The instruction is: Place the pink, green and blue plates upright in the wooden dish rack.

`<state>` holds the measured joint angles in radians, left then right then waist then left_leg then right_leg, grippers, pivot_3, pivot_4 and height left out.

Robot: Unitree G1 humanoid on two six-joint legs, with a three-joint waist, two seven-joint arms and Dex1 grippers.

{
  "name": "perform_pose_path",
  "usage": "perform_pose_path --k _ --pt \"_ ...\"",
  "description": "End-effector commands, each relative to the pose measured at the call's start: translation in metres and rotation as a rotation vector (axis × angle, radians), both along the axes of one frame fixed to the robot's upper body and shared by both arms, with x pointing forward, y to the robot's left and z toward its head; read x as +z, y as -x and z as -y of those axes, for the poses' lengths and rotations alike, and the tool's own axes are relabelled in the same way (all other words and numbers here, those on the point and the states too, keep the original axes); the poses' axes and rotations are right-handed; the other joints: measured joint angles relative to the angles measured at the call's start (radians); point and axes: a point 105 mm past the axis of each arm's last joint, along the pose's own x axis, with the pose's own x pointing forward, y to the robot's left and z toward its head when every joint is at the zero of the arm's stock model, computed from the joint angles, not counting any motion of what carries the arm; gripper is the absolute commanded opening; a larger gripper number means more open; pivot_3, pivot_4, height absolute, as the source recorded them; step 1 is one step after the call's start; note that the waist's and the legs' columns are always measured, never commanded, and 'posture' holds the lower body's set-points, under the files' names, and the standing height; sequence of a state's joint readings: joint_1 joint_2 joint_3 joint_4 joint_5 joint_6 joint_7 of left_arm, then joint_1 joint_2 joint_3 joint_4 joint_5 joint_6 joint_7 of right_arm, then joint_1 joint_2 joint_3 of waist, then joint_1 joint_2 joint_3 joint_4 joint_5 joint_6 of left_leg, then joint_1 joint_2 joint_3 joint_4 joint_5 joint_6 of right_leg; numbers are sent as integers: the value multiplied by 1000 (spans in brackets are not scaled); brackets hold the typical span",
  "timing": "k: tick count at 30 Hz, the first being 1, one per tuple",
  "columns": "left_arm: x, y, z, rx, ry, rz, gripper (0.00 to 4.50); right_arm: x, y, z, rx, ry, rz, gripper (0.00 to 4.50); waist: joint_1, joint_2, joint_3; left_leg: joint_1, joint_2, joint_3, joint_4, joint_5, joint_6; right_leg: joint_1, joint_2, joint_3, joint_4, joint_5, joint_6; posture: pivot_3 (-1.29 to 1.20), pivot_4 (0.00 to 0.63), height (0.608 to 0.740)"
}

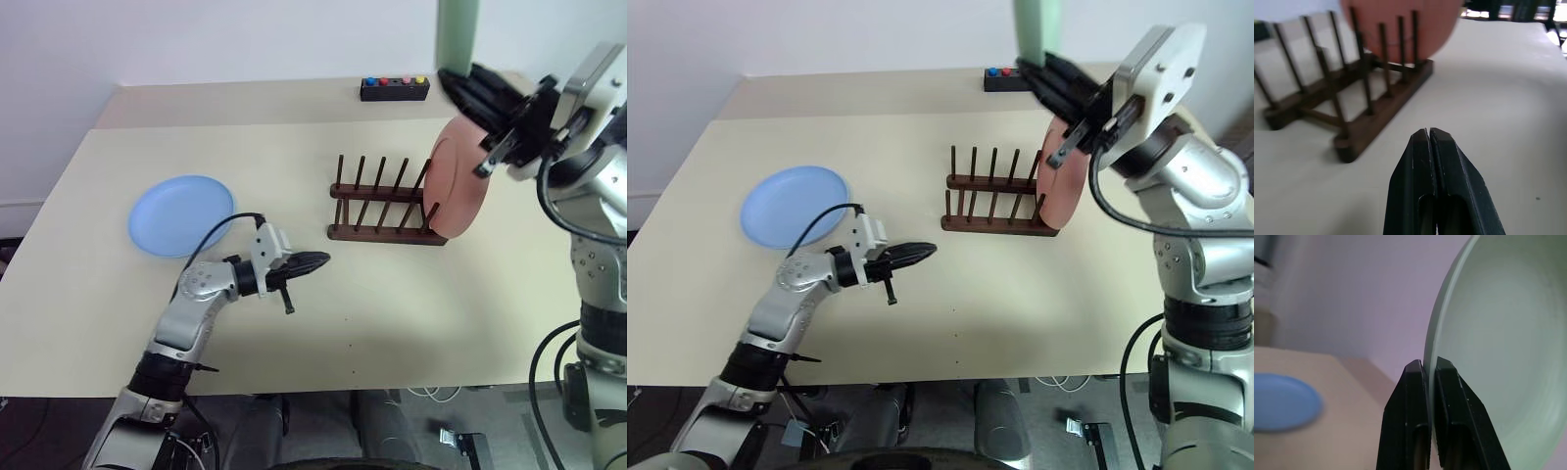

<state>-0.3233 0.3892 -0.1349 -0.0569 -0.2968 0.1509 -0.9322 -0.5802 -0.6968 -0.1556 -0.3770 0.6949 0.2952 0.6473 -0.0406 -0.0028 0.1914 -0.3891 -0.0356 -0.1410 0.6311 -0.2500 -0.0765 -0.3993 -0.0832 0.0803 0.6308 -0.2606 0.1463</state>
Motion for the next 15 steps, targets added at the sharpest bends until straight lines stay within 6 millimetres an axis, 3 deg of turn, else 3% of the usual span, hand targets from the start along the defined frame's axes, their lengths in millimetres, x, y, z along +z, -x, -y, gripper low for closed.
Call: perform_pose_path --k 1,6,15 --pt "14 2 -7 15 29 37 0 -1 11 -11 77 -41 -38 38 2 0 0 0 0 0 0 0 0 0 0 0 0 0 0 0 150 740" --pt "14 6 -9 8 22 27 0 -21 2 -9 117 -155 -195 38 5 0 0 0 0 0 0 0 0 0 0 0 0 0 0 0 150 740" --pt "12 10 -3 -15 16 15 0 -43 -15 13 77 -309 -361 38 4 0 0 0 0 0 0 0 0 0 0 0 0 0 0 0 150 740"
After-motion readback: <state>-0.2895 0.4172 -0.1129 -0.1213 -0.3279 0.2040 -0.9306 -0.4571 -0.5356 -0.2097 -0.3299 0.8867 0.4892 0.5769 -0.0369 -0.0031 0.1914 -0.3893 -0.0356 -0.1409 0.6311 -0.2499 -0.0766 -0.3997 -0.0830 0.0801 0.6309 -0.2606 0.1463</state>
